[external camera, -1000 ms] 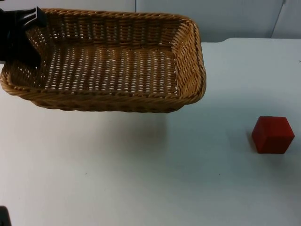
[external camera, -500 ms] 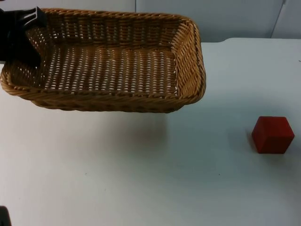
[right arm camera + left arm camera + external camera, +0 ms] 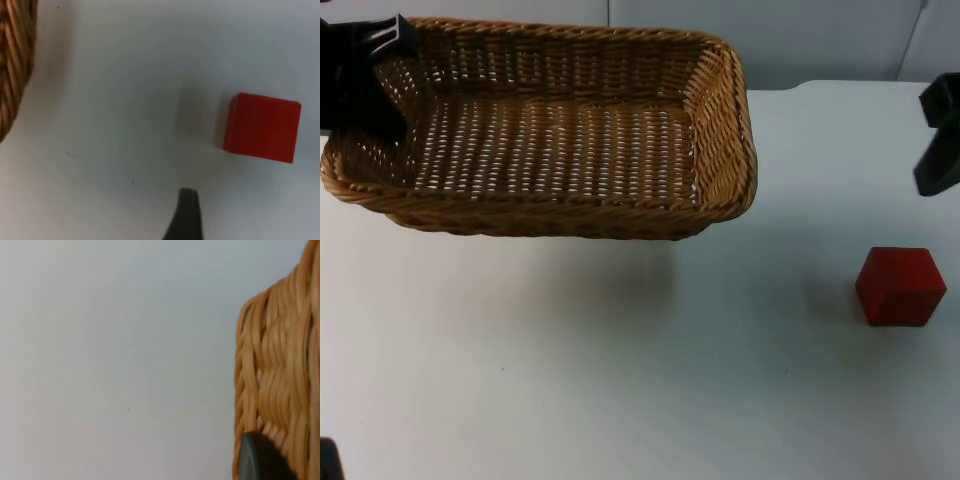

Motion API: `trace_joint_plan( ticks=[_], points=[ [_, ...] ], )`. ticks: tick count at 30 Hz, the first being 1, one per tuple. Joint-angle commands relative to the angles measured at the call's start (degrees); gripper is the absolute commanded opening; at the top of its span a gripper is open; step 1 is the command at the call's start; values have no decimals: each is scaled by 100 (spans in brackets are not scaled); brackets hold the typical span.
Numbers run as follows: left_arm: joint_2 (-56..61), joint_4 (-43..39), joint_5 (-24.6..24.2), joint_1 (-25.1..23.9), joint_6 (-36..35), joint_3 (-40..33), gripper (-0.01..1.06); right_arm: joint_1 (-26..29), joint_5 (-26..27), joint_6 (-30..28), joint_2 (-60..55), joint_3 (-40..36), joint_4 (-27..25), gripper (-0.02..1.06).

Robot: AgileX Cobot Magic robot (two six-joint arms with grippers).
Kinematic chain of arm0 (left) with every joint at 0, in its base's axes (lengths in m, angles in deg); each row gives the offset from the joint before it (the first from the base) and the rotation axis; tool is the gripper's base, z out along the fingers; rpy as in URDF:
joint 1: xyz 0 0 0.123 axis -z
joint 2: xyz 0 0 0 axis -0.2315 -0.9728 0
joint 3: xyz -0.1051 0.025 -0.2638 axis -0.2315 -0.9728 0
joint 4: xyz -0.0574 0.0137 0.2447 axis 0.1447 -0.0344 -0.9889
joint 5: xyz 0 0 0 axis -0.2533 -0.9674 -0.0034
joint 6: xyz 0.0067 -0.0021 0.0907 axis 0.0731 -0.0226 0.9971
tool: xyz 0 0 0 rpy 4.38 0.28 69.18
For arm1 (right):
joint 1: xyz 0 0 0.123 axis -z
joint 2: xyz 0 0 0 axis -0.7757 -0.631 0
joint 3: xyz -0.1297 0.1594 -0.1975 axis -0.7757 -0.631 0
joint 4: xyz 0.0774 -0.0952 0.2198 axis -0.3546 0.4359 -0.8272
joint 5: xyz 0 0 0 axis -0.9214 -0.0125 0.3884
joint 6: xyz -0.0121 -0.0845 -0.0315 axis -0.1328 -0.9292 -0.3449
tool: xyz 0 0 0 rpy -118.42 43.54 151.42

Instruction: Pick up the basket with the left hand and place the cube into the basket with the right hand.

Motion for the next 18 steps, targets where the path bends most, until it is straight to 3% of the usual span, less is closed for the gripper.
trace_joint_plan(
  ticks=[1, 3, 9, 18],
  points=[
    [87, 169, 40, -23, -43, -1, 0, -35, 54, 297, -112, 76, 105, 75],
    [87, 169, 53, -23, -43, -1, 0, -35, 77, 702, -243, 76, 296, 78],
    [87, 169, 63, -23, -43, -1, 0, 61, 92, 1114, -578, 76, 567, 78],
    [87, 169, 106, -23, -43, -1, 0, 246, 399, 1171, -1199, 76, 612, 78]
  ],
)
